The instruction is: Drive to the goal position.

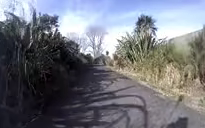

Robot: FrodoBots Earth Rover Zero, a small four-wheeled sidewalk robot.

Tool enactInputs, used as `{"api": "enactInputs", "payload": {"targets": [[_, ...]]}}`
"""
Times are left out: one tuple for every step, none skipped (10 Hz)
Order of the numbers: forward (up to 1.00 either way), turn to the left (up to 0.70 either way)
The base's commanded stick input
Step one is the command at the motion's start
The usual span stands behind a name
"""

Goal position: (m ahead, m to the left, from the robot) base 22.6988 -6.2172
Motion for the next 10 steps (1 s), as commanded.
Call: {"api": "enactInputs", "payload": {"targets": [[0.45,-0.27],[0.45,-0.21],[0.45,-0.14],[0.45,0.0],[0.45,0.0],[0.45,0.0],[0.45,0.0],[0.45,0.0],[0.45,0.0],[0.45,0.0]]}}
